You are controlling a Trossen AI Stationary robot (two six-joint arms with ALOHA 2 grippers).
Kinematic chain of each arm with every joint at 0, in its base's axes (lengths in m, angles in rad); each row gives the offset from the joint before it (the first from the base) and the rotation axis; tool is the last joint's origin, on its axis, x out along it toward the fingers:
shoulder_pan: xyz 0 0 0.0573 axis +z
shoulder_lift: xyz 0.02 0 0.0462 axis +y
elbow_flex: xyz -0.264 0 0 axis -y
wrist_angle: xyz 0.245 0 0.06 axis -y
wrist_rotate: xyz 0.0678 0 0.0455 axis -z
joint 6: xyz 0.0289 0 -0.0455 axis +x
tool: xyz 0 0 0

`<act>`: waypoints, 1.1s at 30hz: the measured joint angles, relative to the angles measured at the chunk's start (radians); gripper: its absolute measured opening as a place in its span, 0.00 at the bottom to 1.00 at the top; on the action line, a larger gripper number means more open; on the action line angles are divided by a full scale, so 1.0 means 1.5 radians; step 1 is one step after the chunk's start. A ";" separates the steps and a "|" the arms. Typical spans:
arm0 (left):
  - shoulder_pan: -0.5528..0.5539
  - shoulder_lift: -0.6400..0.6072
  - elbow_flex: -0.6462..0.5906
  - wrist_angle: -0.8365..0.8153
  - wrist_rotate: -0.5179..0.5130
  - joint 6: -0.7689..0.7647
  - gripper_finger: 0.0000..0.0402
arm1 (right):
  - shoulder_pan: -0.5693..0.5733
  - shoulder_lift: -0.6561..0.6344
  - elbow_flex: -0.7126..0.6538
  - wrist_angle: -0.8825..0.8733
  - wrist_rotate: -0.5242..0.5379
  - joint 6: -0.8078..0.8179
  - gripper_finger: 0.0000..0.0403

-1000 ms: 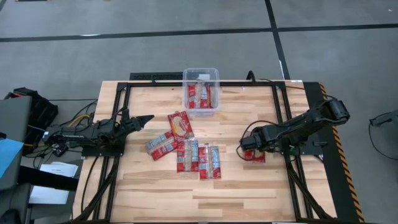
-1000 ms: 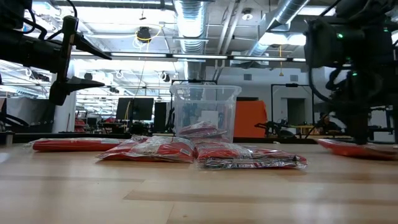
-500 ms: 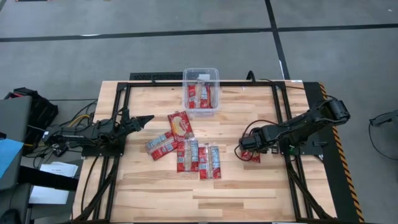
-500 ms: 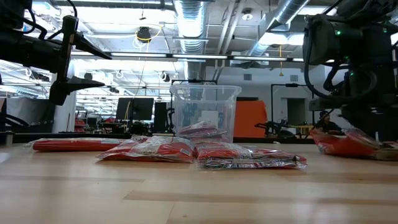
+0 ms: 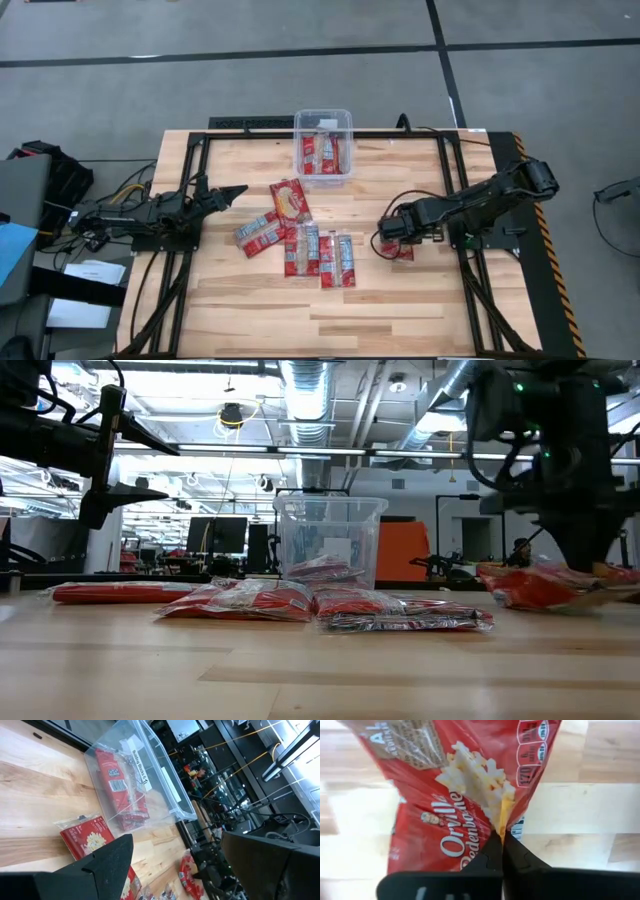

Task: Sort popcorn bags into baskets
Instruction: Put the red popcorn bag into the transparent bin

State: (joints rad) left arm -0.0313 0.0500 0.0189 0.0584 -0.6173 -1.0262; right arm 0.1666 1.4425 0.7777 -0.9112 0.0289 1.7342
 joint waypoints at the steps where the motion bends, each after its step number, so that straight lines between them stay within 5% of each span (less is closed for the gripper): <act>1: 0.000 0.000 0.000 0.000 -0.001 0.000 0.73 | -0.005 0.000 0.011 -0.005 0.001 -0.013 0.01; 10: 0.000 0.000 0.000 0.000 -0.004 -0.002 0.73 | -0.075 -0.002 0.165 -0.083 0.037 -0.175 0.01; 21: 0.000 0.000 0.000 0.000 -0.004 -0.002 0.73 | -0.148 -0.003 0.454 -0.209 0.057 -0.398 0.01; 27: 0.000 0.000 0.000 0.000 -0.004 -0.002 0.73 | -0.209 0.001 0.570 -0.185 0.078 -0.505 0.02; 33: 0.000 0.000 0.000 0.000 -0.004 -0.002 0.73 | -0.301 0.013 0.577 -0.031 0.088 -0.610 0.01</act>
State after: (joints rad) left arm -0.0315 0.0498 0.0189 0.0582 -0.6235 -1.0294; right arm -0.2844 1.4622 1.6430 -0.9576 0.1604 0.8195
